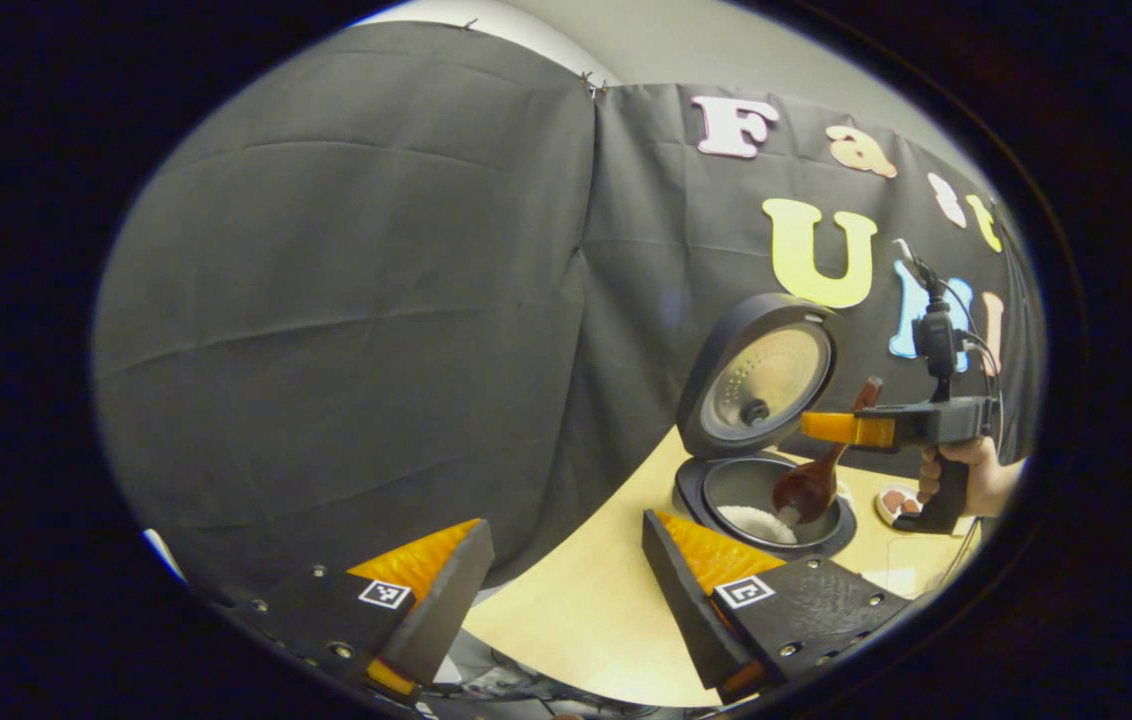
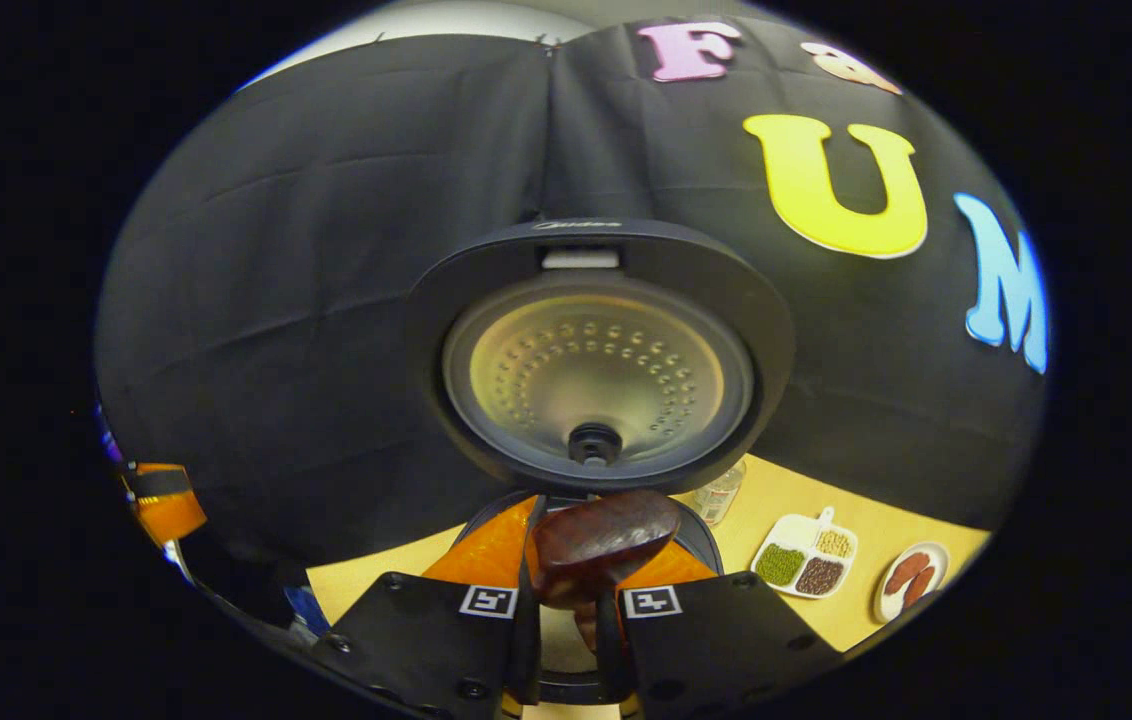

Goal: Close the left gripper, press the button to open the rice cooker; take a wooden spoon from the chopstick holder with the right hand, scoop a spoonful of rice and pour it into the rice cooker, then put the wooden spoon back into the chopstick holder.

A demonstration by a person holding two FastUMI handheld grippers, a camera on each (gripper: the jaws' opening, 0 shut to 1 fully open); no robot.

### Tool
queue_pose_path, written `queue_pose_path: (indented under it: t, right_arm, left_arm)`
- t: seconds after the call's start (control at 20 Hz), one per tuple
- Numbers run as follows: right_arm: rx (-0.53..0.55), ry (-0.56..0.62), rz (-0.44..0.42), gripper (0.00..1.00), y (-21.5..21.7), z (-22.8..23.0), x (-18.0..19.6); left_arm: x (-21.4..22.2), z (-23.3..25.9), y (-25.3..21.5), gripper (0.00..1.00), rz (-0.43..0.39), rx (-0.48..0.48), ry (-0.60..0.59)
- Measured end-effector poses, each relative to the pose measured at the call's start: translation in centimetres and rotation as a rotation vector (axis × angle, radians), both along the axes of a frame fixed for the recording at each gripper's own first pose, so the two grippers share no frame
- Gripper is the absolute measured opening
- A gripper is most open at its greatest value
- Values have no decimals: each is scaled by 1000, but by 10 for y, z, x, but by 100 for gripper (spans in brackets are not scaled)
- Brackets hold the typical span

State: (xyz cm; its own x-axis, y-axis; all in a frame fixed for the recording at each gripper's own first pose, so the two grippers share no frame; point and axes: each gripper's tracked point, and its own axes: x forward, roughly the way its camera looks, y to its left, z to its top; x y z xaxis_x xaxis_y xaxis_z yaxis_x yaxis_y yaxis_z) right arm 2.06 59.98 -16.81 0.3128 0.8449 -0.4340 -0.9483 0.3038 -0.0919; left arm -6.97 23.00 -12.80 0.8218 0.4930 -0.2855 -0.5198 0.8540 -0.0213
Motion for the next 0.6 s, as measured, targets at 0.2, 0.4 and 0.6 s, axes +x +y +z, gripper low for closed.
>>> queue_pose_path:
  t: [0.2,0.4,0.6]
  right_arm:
    - [-100,-149,105,24,-7,-25,-17]
    - [-97,-168,115,24,-14,-29,-25]
    - [36,-62,38,24,-21,16,-19]
  left_arm:
    - [-8,-2,-4,92,9,14,3]
    - [-22,2,-8,92,18,26,-3]
    - [-28,16,-22,94,-4,101,-13]
